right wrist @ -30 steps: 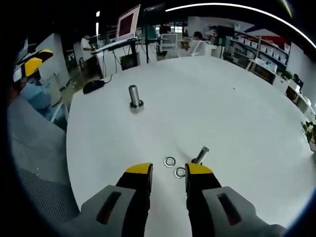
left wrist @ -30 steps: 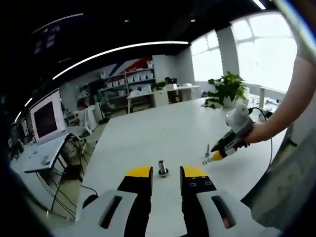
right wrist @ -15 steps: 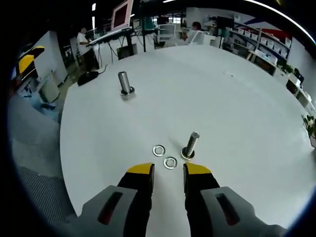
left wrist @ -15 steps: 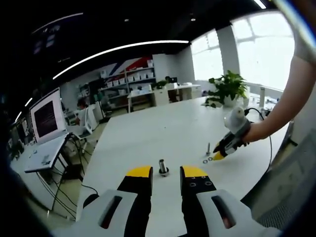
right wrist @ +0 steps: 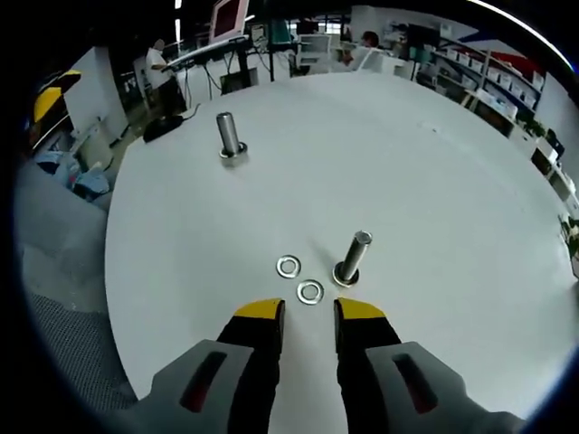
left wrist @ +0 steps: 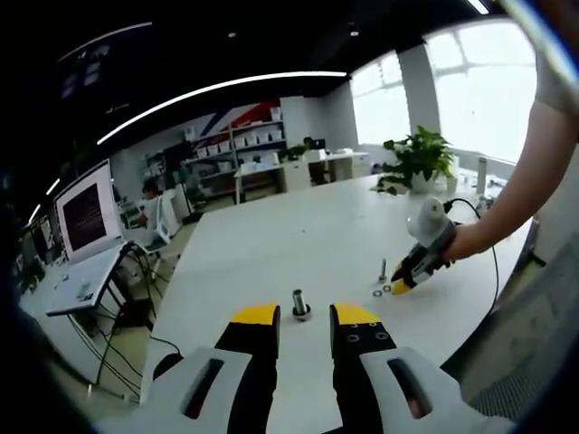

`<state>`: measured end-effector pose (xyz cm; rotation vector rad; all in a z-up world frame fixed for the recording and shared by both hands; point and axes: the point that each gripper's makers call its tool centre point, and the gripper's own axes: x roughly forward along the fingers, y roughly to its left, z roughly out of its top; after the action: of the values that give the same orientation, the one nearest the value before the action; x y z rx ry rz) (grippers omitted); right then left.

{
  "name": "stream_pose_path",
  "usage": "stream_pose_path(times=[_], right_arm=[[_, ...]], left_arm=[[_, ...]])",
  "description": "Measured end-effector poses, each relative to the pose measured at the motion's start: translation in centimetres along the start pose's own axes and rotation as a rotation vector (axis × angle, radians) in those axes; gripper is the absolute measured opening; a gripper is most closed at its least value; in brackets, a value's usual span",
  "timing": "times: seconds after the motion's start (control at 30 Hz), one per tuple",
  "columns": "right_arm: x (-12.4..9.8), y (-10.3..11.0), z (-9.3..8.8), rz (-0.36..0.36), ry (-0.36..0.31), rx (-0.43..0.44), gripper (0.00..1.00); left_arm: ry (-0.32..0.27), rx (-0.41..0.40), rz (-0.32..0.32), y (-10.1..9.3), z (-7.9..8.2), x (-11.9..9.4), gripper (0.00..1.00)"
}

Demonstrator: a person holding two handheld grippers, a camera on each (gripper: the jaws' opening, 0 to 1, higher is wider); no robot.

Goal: Place the washer onto the threaded stud by aligning its center hole with the stud, sliding it down to the base, and recovering from edge contact or off-axis alignment until the washer reaches the visible bottom stop.

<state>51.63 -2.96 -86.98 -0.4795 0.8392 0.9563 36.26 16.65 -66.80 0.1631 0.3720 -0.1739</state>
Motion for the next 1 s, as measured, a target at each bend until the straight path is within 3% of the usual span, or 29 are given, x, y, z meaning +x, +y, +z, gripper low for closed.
stream_pose_path(times=[1.0], right_arm=[[0.98,0.12,0.42,0.034,0.006,-0.045,0.17]], left_arm=[[0.033,0.012,-0.015,-0.27,-0.63,0.27,0.19]])
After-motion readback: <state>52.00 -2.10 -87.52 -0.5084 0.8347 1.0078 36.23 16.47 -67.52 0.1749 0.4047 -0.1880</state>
